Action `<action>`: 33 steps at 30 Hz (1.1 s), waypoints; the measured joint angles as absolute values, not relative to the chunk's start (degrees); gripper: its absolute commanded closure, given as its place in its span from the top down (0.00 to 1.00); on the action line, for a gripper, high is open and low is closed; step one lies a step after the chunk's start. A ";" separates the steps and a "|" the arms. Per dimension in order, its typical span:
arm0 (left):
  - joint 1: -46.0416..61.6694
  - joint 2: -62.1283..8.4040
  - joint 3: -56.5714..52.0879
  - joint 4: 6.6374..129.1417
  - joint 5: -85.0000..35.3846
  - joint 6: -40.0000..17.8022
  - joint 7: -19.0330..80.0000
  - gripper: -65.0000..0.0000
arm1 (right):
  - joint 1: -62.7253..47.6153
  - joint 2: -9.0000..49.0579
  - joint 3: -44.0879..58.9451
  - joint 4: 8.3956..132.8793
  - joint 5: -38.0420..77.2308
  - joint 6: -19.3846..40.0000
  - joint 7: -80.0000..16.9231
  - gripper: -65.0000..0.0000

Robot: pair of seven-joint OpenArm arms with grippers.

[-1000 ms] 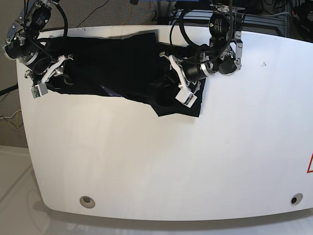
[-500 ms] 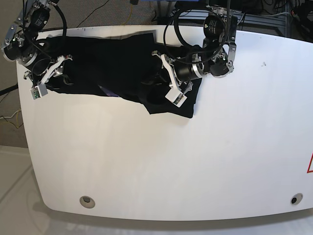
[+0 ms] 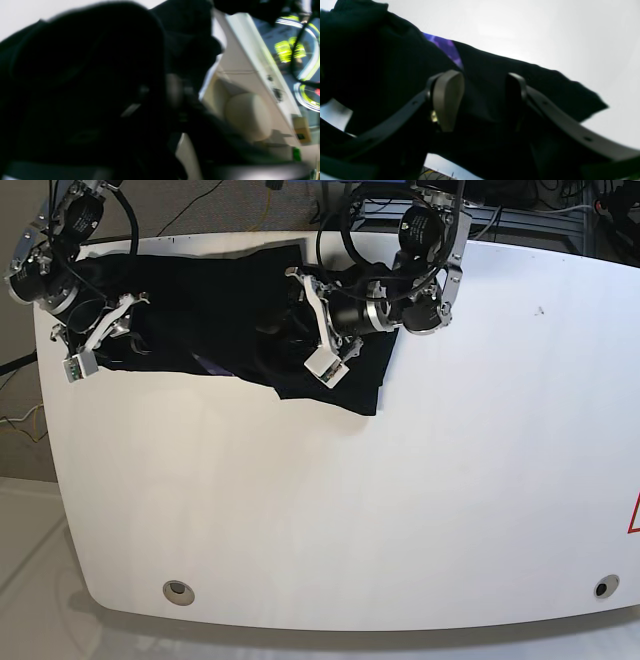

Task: Fold the T-shirt properly
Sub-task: 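Lower the carried end onto the strip and open the left gripper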

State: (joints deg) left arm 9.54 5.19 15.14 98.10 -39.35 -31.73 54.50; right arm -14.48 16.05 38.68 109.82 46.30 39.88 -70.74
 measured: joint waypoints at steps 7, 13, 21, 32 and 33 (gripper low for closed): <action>9.69 5.17 16.23 98.15 -41.28 -31.31 51.24 0.59 | -14.35 16.08 39.27 109.82 46.33 39.88 -70.76 0.47; 9.39 4.93 15.09 98.26 -41.19 -30.96 50.87 0.63 | -14.35 16.19 39.64 109.80 46.37 39.88 -70.76 0.47; 9.50 4.71 12.14 99.46 -41.19 -30.39 50.48 0.67 | -14.39 16.01 38.63 109.80 46.52 39.90 -70.70 0.47; 12.34 3.88 3.25 109.38 -39.20 -29.71 49.87 0.67 | -14.63 16.05 38.98 109.80 46.48 39.88 -70.59 0.47; 12.40 3.60 2.92 109.97 -39.11 -29.82 50.09 0.67 | -14.66 16.05 39.05 109.80 46.50 39.88 -70.52 0.47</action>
